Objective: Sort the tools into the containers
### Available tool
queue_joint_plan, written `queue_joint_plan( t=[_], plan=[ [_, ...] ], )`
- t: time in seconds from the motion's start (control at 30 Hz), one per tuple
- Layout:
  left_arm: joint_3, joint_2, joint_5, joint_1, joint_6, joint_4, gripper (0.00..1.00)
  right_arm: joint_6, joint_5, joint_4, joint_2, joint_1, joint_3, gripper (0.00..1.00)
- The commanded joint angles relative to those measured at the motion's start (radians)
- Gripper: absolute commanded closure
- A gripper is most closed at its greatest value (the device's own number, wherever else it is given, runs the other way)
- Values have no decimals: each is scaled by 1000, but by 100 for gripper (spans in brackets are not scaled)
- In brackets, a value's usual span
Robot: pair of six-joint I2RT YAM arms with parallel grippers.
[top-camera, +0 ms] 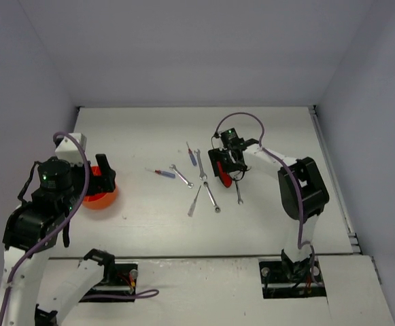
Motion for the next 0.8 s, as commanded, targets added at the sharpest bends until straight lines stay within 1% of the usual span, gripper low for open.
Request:
queue_joint_plan(
  t=[0.0,0.23,0.43,0.57,0.7,0.77],
  plan=[
    [12,45,48,-2,-29,34,16,-6,0,8,23,10,49,30],
    [30,104,98,-2,-53,36,16,-14,37,8,55,29,47,36],
    [36,133,146,-2,-63,39,16,-24,54,8,91,35,49,38],
    [30,133,156,-2,-74,39,16,-26,57,8,104,36,51,44],
    [25,136,187,-2,-108,42,16,-34,66,8,96,42,55,58],
    [23,142,208,-2,-123,42,16,-39,69,8,81,46,58,75]
  ],
)
